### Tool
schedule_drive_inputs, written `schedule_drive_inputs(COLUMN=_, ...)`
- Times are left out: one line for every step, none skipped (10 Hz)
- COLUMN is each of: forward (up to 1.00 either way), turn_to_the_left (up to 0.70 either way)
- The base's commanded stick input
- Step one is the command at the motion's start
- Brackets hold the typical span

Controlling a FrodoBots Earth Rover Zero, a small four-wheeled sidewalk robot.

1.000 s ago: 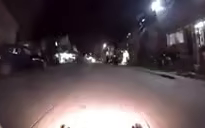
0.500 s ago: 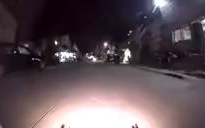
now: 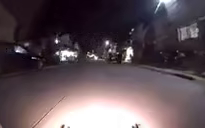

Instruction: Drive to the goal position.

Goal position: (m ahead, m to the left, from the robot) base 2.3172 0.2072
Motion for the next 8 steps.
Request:
schedule_drive_inputs(forward=0.85, turn_to_the_left=0.00)
schedule_drive_inputs(forward=0.85, turn_to_the_left=0.00)
schedule_drive_inputs(forward=0.85, turn_to_the_left=0.00)
schedule_drive_inputs(forward=0.85, turn_to_the_left=0.00)
schedule_drive_inputs(forward=0.85, turn_to_the_left=0.00)
schedule_drive_inputs(forward=0.85, turn_to_the_left=0.00)
schedule_drive_inputs(forward=0.85, turn_to_the_left=0.00)
schedule_drive_inputs(forward=0.85, turn_to_the_left=0.00)
